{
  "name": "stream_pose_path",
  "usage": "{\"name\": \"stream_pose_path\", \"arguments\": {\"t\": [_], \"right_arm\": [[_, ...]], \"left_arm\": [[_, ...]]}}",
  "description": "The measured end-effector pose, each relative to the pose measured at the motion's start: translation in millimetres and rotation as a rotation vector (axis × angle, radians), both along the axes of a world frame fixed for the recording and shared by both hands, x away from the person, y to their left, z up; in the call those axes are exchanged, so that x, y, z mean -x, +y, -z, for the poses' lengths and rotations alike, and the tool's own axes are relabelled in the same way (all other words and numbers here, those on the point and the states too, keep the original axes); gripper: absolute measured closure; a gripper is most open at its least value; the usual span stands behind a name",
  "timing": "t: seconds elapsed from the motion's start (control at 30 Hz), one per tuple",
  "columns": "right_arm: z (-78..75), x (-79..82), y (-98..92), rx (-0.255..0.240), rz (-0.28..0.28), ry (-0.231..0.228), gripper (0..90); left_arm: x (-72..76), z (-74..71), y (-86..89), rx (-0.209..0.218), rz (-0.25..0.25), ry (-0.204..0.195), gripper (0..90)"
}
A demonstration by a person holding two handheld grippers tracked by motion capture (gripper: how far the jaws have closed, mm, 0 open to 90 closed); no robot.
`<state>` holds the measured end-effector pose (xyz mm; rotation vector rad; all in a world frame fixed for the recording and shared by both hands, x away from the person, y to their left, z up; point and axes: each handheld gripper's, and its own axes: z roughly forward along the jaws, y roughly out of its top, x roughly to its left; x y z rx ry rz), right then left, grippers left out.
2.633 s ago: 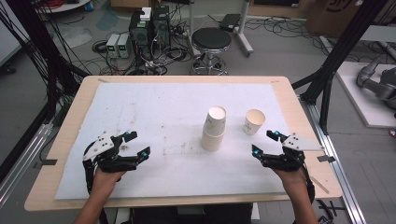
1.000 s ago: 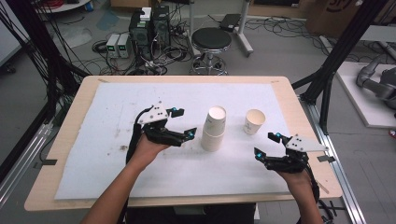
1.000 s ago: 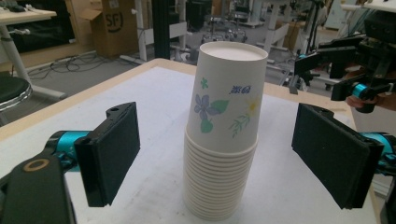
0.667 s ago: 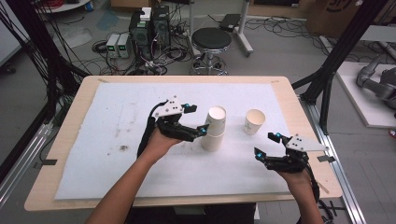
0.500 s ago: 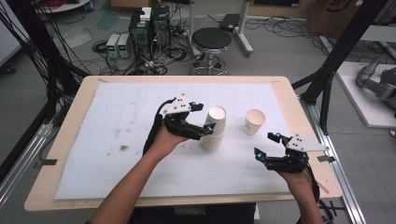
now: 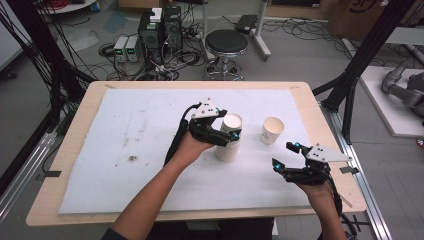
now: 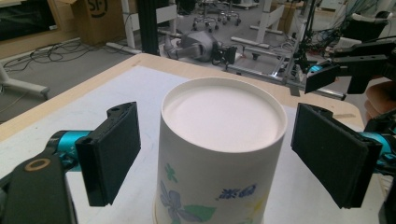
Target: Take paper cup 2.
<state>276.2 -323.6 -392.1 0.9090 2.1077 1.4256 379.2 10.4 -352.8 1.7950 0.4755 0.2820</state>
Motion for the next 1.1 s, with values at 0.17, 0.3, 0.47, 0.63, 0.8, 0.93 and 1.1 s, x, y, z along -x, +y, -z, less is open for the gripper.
{"name": "stream_pose_path", "arguments": {"t": [0.17,0.3,0.47,0.63,0.8,0.93,1.1], "right_arm": [[0.6,-0.1,0.1,0.001,0.001,0.005,20.2],[0.4,-0.4,-0.1,0.001,-0.001,0.002,20.3],[0.6,-0.4,-0.1,0.001,0.0,0.004,20.3],[0.9,-0.6,0.3,-0.001,0.0,0.004,20.3],[1.1,-0.9,0.5,0.001,-0.001,0.004,20.3],[1.0,-0.9,0.4,-0.001,-0.001,0.005,20.3],[1.6,-1.1,0.9,0.002,-0.003,0.008,20.3]], "left_arm": [[-2.2,2.2,-1.5,-0.005,0.007,0.005,18.9],[-2.8,2.3,-1.0,0.008,0.017,0.005,24.3],[-3.4,3.0,-1.4,0.01,0.025,0.005,29.3],[-3.6,2.8,-1.4,0.015,0.028,0.0,31.8],[-3.4,2.3,-1.1,0.015,0.027,-0.003,33.4],[-3.1,1.1,-1.0,0.022,0.025,-0.001,33.4],[-2.5,-4.3,-1.5,0.028,0.027,-0.007,33.4]]}}
